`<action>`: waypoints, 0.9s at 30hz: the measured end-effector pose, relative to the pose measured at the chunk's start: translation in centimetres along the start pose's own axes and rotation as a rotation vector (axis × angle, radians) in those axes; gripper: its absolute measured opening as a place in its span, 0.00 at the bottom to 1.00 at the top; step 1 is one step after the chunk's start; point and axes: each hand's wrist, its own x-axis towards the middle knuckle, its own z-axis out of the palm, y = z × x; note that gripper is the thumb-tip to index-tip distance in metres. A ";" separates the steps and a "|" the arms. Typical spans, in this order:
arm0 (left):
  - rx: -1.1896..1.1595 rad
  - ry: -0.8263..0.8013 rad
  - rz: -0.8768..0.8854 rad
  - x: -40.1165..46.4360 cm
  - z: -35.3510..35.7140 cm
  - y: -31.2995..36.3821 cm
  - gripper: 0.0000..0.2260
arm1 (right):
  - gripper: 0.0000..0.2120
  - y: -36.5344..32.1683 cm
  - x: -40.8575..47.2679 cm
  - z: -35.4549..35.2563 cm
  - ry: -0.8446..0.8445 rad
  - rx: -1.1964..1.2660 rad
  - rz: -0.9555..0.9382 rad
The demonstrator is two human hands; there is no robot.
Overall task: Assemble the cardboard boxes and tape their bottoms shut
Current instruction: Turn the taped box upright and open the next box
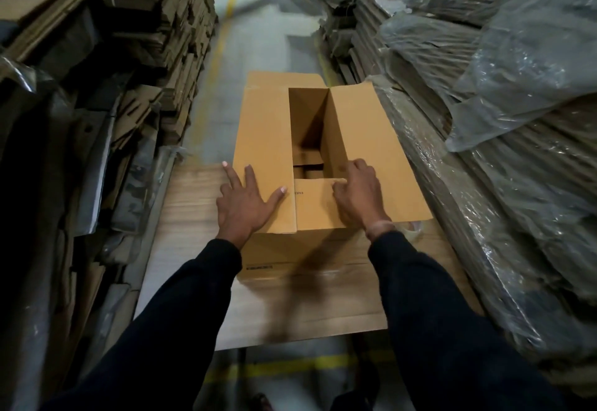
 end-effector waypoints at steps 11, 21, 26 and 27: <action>-0.084 -0.134 -0.112 -1.1 -0.3 0.4 0.53 | 0.29 2.9 0.7 4.0 -0.187 -0.456 -0.139; -0.010 -0.153 -0.025 1.8 -1.5 2.9 0.55 | 0.32 4.7 -8.3 3.7 -0.176 -0.486 -0.142; 0.029 -0.237 -0.045 1.8 -0.3 4.7 0.60 | 0.32 5.2 -11.3 3.7 -0.186 -0.455 -0.091; 0.045 -0.245 -0.037 1.6 -0.2 4.8 0.58 | 0.32 5.1 -11.3 3.7 -0.185 -0.439 -0.077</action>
